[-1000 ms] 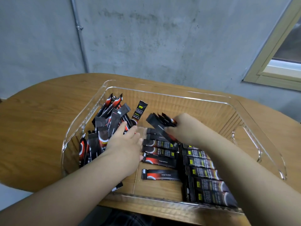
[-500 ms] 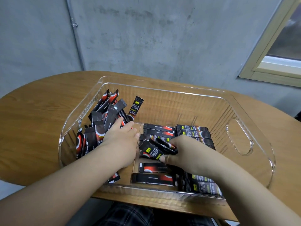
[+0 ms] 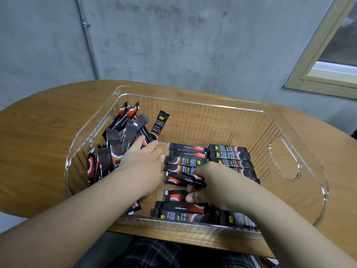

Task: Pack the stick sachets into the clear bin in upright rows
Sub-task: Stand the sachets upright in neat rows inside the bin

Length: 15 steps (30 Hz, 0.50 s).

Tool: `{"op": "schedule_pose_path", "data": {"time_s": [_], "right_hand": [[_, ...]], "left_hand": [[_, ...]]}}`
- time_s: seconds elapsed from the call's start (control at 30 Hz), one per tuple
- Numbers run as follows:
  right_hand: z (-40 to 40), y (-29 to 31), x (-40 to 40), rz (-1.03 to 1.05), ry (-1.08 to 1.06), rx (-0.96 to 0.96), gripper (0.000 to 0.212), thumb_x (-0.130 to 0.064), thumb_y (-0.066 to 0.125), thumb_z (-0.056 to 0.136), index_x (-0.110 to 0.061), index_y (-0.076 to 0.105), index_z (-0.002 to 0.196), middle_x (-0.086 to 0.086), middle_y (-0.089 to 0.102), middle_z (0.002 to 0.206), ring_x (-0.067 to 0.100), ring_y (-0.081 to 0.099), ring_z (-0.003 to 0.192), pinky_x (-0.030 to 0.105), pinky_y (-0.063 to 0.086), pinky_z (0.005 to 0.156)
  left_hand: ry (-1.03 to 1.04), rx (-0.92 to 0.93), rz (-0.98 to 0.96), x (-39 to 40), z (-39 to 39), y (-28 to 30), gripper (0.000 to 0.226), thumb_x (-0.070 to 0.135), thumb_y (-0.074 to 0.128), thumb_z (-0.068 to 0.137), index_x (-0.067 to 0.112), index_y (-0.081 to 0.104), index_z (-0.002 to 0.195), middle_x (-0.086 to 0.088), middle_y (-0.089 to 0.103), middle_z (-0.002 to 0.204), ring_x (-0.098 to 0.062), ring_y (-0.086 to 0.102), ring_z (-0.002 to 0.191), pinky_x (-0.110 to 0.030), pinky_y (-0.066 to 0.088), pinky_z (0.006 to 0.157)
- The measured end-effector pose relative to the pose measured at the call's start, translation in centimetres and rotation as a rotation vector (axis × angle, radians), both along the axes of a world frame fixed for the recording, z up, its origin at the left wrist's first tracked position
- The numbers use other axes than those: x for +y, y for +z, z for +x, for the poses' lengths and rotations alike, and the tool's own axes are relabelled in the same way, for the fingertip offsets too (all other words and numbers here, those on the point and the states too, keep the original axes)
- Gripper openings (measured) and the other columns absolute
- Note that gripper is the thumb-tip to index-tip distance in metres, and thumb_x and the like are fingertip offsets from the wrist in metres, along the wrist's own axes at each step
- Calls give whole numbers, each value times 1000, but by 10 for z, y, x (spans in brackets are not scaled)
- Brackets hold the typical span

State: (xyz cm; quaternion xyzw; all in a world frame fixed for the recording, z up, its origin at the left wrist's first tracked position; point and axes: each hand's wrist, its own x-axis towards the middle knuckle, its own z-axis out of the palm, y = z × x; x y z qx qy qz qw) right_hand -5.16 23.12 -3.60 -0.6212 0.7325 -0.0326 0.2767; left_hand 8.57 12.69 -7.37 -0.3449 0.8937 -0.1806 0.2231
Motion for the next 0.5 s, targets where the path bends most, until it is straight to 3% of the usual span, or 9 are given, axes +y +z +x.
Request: {"op": "schedule_pose_path", "data": {"time_s": [0.17,0.3,0.4,0.5], "right_hand": [[5,-13,-1,-72,87,198,20,-26,65,84,-20,50,73,-1,53,73,23,53,73,30,40,56],[7,-21,-5,-142,116,277,15,-25,62,85,-23,47,81,4,59,89,28,57,84,29,36,62],[9,-23,-7,-166,127,272,18,-29,62,85,-24,45,81,5,62,94,29,59,90,29,36,63],[7,-22,-7,-167,94,192,23,-31,65,84,-24,46,74,1,58,82,26,57,86,30,39,64]], "left_hand": [[6,2,4,0,0,0,58,40,26,103,17,9,153,-2,7,161,-23,-7,148,-51,-6,115],[5,6,1,-1,1,-1,58,41,26,102,17,10,153,-2,8,161,-23,-7,148,-51,-6,115],[8,2,0,-1,1,-2,59,41,27,102,17,10,153,-2,8,161,-23,-7,148,-51,-6,115],[12,-3,4,-1,0,-1,59,41,28,102,18,8,153,-1,6,161,-22,-8,148,-51,-6,115]]}}
